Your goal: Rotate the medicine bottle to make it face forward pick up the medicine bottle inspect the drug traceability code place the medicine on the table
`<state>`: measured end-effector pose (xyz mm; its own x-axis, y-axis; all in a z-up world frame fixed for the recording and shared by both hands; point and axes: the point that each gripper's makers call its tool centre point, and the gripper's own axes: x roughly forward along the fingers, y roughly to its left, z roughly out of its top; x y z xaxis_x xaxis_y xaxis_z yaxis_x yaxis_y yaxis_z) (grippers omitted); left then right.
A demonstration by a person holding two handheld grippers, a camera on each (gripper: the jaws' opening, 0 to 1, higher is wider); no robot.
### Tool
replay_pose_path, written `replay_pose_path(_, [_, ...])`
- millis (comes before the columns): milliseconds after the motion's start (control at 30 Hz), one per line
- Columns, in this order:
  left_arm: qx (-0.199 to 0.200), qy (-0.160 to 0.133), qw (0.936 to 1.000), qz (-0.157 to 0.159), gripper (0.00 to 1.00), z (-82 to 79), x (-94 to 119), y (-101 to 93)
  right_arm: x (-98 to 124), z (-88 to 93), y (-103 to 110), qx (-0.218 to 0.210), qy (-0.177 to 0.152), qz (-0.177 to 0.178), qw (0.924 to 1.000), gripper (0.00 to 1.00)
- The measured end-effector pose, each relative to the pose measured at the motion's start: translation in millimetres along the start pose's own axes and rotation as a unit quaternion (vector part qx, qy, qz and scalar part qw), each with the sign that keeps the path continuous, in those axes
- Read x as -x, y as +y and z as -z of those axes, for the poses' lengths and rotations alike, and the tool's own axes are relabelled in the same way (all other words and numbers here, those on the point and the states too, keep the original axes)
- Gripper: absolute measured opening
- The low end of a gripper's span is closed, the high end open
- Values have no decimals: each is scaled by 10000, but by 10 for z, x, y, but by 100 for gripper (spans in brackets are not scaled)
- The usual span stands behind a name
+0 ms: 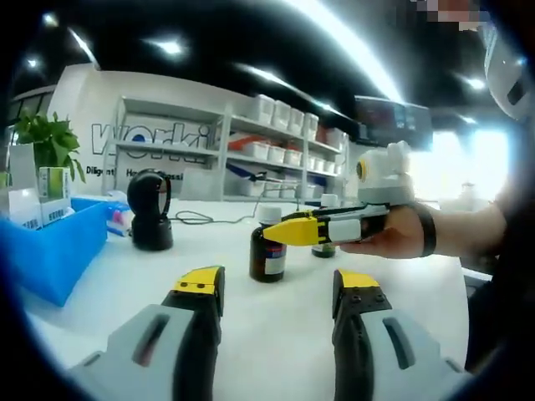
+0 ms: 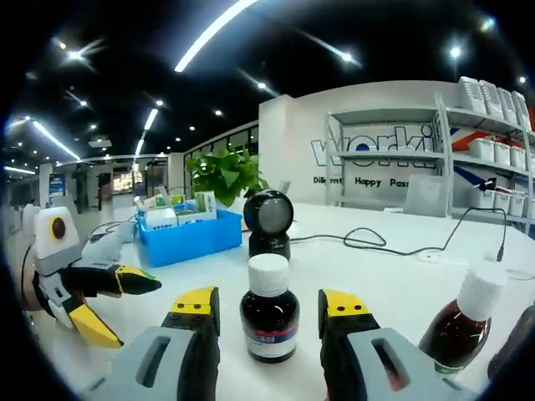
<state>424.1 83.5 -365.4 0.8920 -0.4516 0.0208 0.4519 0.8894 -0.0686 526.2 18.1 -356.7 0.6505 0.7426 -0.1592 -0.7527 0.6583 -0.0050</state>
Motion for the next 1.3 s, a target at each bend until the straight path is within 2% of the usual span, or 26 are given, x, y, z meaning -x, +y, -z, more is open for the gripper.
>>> replay_pose_path(267, [22,-6,9997,-251,43,-3,-4,79,177,-139,78,36,-93,-549,9984,41])
replay_pose_path(567, [-95,46,9990,-444,43,14,-11,123,511,-365,-33,92,-353,-745,9966,40])
replay_pose_path(733, [-28,67,9988,-474,43,24,-3,147,659,-502,-98,286,-543,-764,9952,39])
replay_pose_path(867, [167,-30,9990,-421,42,-10,15,150,789,-605,-137,645,-663,-785,9926,39])
replay_pose_path(1000, [219,-40,9989,-412,42,-8,11,145,970,-730,-264,820,-808,-636,9913,39])
replay_pose_path(1100, [181,-31,9990,-414,42,-1,9,149,1133,-844,-402,680,-935,-569,9917,38])
replay_pose_path(1300, [184,-37,9986,-494,42,1,19,185,1395,-954,-603,783,-923,-488,9914,39])
